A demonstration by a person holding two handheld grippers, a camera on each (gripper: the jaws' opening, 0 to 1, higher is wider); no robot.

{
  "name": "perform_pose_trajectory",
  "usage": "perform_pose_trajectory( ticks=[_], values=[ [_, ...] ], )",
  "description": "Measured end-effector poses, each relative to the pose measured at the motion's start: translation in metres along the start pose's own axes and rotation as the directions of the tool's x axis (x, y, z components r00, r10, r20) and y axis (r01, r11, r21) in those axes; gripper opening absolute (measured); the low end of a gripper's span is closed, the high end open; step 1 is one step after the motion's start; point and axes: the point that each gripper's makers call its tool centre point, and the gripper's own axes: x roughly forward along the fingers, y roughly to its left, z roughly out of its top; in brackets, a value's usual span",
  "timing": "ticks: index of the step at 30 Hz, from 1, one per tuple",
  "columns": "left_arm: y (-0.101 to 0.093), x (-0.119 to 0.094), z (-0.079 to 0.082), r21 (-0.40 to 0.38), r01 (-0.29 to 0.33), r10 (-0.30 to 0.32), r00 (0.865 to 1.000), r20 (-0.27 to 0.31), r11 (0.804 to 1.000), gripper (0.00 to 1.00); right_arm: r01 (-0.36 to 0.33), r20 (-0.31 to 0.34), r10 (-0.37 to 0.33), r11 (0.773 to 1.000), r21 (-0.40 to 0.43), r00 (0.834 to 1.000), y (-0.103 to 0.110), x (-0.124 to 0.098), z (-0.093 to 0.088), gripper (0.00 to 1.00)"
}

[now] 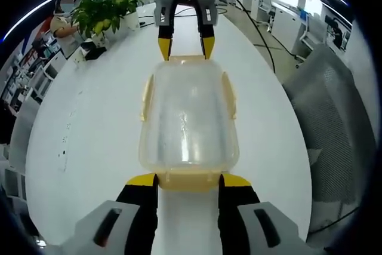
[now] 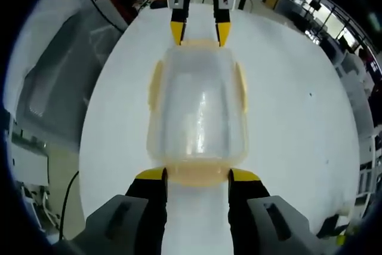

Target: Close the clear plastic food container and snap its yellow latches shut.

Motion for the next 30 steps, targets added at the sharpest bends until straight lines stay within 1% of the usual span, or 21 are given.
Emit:
perform_pose_trajectory(
  ticks=[6,9,15,20,25,30],
  values=[
    [-0.001,0.0,0.0,-0.004,0.002,-0.002,1.0,0.001,1.0,0.34,0.003,0.005,-0.003,1.0,0.0,1.0,0.0,0.0,0.0,0.37],
    [-0.001,0.0,0.0,0.003,0.001,-0.001,1.0,0.001,1.0,0.34,0.001,0.003,-0.001,1.0,0.015,1.0,0.0,0.0,0.0,0.37],
    [-0.002,-0.003,0.002,0.009,0.0,0.0,1.0,0.005,1.0,0.34,0.001,0.001,-0.001,1.0,0.022,1.0,0.0,-0.001,0.0,0.39],
    [-0.005,-0.005,0.005,0.02,-0.002,0.002,1.0,0.008,1.0,0.36,0.001,-0.004,-0.001,0.999,0.033,1.0,0.001,-0.005,-0.003,0.38],
    [-0.005,-0.009,0.006,0.023,-0.008,0.008,1.0,0.01,1.0,0.35,0.016,-0.008,-0.015,0.999,0.044,1.0,0.002,-0.011,-0.004,0.37],
    [-0.005,-0.017,0.006,0.026,-0.016,0.016,1.0,0.01,1.0,0.35,0.047,0.018,-0.049,0.995,0.094,0.999,-0.001,-0.021,0.003,0.36]
  ],
)
